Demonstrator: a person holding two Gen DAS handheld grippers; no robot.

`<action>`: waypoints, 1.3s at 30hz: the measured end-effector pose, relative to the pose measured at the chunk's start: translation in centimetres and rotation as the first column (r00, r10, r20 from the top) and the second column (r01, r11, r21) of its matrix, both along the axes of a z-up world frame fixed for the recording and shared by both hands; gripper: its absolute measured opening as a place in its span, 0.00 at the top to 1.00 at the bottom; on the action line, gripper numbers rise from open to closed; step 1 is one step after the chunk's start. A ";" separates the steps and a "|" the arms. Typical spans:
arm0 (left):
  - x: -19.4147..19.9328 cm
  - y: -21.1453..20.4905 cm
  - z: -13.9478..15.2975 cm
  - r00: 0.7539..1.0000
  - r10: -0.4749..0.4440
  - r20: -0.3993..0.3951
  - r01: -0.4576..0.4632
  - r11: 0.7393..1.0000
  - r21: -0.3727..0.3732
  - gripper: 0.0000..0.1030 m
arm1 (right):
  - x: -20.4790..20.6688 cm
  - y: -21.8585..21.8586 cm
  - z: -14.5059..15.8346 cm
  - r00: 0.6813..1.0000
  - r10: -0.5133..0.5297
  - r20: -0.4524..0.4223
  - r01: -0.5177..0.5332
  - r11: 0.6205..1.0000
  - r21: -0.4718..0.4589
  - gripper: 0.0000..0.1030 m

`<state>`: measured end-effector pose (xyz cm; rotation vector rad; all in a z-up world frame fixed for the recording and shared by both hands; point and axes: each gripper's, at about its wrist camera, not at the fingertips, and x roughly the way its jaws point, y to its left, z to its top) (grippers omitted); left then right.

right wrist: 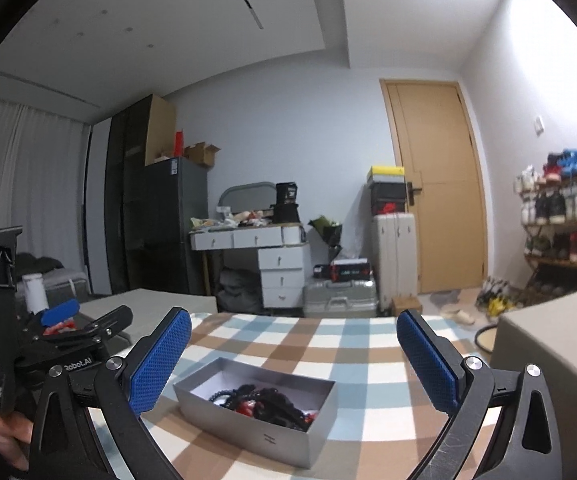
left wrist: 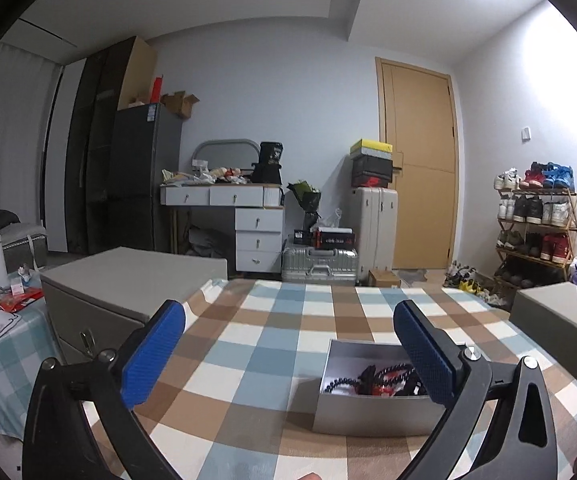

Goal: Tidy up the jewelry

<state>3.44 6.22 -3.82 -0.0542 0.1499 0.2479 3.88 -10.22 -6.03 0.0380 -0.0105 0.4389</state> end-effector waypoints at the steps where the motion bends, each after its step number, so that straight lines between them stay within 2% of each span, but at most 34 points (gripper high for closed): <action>1: 0.0 -0.1 -0.2 1.000 -0.001 -0.004 0.001 1.000 0.003 0.01 | 0.1 0.0 -0.3 1.000 -0.003 0.000 0.003 1.000 -0.009 0.00; 6: 0.5 -1.0 -1.5 0.999 -0.001 -0.050 0.003 0.999 0.036 0.01 | 1.0 0.9 -2.4 1.000 -0.022 -0.014 0.021 0.997 -0.070 0.00; 13: 0.6 -1.4 -2.0 0.994 -0.034 -0.106 0.036 0.999 0.022 0.01 | 1.6 1.4 -3.6 0.998 -0.027 -0.055 0.021 0.994 -0.107 0.00; 19: 1.3 -1.2 -2.2 0.983 -0.035 -0.182 0.035 0.999 -0.004 0.01 | 3.3 1.8 -4.1 0.988 -0.015 -0.152 -0.007 0.990 -0.142 0.00; 23: 0.7 -1.7 -2.1 0.984 -0.060 -0.170 0.062 0.998 0.009 0.01 | 4.6 1.6 -4.6 0.972 -0.027 -0.232 -0.005 0.990 -0.140 0.00; 26: 0.4 -1.8 -1.9 0.985 -0.063 -0.161 0.064 0.998 0.000 0.01 | 3.9 1.6 -4.6 0.977 -0.023 -0.212 -0.008 0.990 -0.144 0.00; 39: 0.4 -1.9 -1.9 0.986 -0.060 -0.158 0.060 0.998 -0.001 0.01 | 4.1 1.6 -4.4 0.975 -0.016 -0.222 -0.017 0.989 -0.146 0.00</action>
